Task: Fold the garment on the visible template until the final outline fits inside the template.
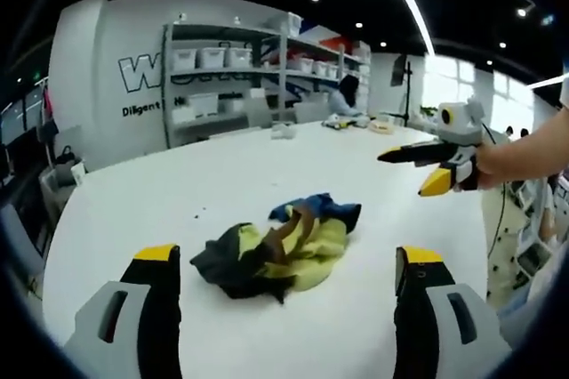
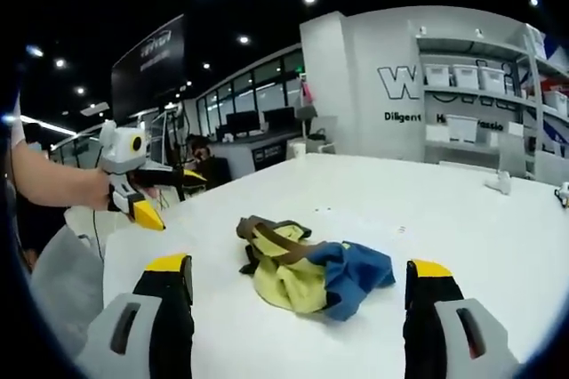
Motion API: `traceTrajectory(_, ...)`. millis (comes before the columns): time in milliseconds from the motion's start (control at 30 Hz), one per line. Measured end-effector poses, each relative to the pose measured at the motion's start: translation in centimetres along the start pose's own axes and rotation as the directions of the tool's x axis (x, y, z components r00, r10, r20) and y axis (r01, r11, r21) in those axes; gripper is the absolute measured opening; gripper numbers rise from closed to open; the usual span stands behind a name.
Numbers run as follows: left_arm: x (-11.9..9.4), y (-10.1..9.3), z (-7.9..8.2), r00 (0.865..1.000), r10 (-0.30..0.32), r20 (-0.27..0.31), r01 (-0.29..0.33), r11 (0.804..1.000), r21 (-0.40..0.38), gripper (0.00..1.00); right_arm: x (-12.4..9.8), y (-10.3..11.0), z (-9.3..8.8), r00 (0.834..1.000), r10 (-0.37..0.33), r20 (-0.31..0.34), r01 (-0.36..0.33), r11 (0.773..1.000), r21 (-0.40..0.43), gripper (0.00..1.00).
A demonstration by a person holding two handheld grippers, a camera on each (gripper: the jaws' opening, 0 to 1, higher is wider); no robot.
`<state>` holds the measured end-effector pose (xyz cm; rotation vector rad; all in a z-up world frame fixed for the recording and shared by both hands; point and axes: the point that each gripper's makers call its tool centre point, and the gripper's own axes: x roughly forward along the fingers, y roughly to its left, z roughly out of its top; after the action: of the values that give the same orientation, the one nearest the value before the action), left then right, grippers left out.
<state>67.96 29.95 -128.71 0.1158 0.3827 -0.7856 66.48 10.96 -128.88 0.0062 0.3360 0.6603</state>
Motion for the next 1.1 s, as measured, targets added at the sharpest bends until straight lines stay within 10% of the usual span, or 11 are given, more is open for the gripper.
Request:
traceTrajectory(400,-1.9,-1.3,-0.8,1.000,0.025,-0.017,-0.026,0.999,-0.020,0.99,-1.0,2.0,-0.3,1.000,-0.004,0.008,0.004,1.000,-0.005,0.99)
traceTrajectory(800,-5.0,-5.9,-7.3,0.996,0.040,-0.077,-0.043,0.999,-0.029,0.99,-4.0,6.1,-4.8,0.999,-0.031,-0.020,0.030,0.999,-0.014,0.99)
traceTrajectory(1100,-5.7,-7.6,-7.9,0.996,0.029,-0.084,-0.030,0.999,-0.010,0.99,-4.8,6.8,-5.0,0.999,-0.048,-0.019,0.048,0.999,-0.014,0.99)
